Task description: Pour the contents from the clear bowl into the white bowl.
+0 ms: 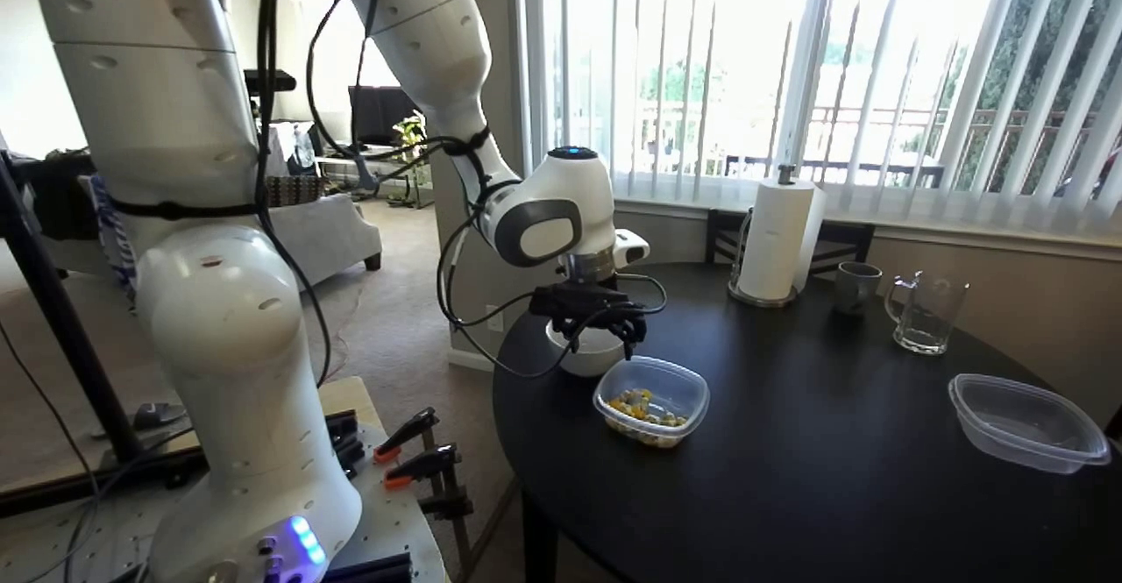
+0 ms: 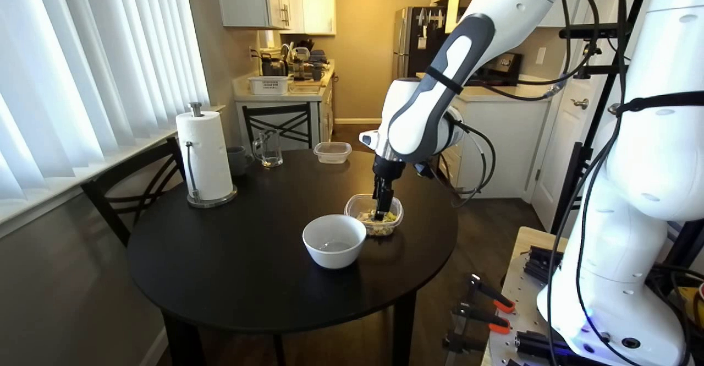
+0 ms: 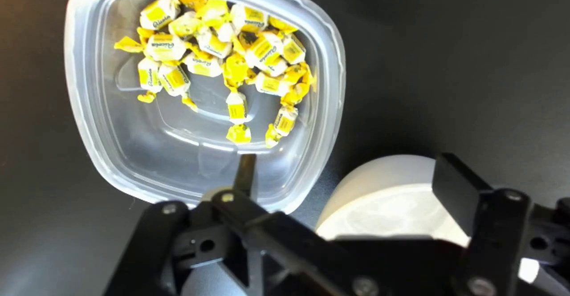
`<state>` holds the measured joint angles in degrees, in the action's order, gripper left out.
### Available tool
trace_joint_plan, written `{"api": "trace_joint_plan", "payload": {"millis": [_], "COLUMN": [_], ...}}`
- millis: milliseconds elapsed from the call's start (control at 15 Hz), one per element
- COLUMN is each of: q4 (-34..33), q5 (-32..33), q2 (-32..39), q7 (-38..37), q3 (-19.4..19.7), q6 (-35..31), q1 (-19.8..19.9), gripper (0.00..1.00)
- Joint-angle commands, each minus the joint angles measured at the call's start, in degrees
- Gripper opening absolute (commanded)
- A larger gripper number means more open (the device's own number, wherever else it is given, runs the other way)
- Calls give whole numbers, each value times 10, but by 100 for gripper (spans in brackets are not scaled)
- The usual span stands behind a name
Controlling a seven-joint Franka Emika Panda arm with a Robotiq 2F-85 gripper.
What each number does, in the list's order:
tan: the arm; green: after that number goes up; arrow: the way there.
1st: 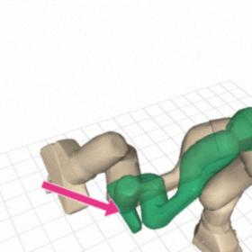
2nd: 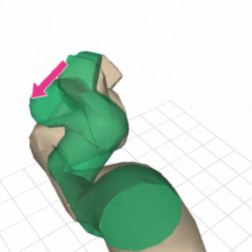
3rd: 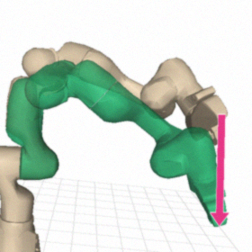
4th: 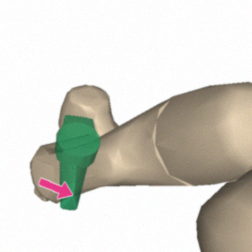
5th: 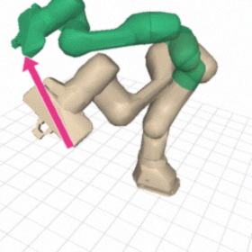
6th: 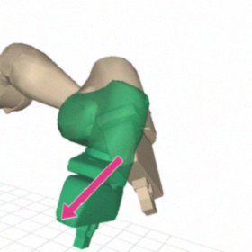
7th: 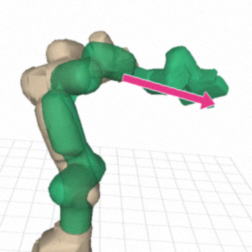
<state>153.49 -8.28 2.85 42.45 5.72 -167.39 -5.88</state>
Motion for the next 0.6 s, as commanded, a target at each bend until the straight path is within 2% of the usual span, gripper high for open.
{"api": "trace_joint_plan", "payload": {"millis": [0,200,267,333,533], "q4": [-54,-83,-91,-98,-107], "q5": [47,92,110,125,164], "q2": [102,153,167,178,194], "q7": [-37,-72,-87,-100,-137], "q3": [-26,-38,-36,-37,-34], "q6": [-42,-50,-53,-54,-60], "q1": [40,60,61,63,64], "gripper": [100,100,75,74,53]}}
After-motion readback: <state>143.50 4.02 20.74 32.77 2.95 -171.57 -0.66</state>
